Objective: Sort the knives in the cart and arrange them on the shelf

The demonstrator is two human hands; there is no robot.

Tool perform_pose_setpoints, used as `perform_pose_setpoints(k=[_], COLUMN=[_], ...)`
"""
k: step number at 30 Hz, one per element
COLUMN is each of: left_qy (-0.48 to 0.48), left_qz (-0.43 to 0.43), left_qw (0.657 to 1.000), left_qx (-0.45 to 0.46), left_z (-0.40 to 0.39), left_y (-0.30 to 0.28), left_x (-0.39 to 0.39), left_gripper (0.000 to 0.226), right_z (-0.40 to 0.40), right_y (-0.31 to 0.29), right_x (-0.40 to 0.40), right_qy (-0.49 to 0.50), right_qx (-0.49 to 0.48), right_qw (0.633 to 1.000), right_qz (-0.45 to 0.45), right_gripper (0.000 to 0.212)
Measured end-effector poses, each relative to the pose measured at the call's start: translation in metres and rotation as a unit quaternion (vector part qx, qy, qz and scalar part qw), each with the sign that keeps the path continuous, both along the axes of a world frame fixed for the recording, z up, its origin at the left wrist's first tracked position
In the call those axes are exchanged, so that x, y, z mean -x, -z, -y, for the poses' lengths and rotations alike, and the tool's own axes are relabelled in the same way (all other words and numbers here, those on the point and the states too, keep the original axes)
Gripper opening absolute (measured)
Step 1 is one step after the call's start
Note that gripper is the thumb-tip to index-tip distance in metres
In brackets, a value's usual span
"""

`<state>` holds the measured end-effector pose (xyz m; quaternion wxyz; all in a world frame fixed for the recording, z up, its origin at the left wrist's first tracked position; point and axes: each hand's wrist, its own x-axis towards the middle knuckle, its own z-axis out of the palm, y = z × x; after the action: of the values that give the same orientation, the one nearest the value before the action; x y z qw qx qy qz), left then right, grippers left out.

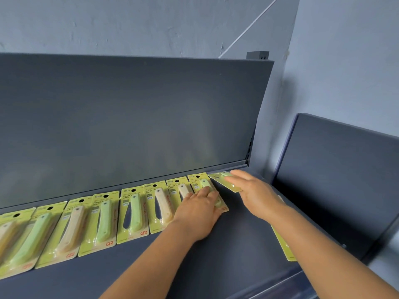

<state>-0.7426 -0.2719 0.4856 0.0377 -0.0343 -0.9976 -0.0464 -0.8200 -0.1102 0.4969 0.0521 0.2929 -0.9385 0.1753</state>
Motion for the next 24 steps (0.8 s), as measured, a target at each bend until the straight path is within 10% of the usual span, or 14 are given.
perform_pose_setpoints(k=[10,24], left_qy=[0.0,0.008], left_qz=[-0.009,-0.013], left_qw=[1.0,1.0], left_qx=[-0.023,-0.025], left_z=[-0.001,0.0], left_y=[0.004,0.003], left_x=[-0.002,-0.004], left_gripper=[0.053,0.051], right_z=[-0.004,0.001], right_y=[0.001,-0.001], right_x=[-0.007,-0.008], right_qy=[-0.027,0.01], right_qx=[-0.127,-0.06], right_qw=[0.978,0.986], right_qz=[0.165,0.156], right_gripper=[0.07,0.06])
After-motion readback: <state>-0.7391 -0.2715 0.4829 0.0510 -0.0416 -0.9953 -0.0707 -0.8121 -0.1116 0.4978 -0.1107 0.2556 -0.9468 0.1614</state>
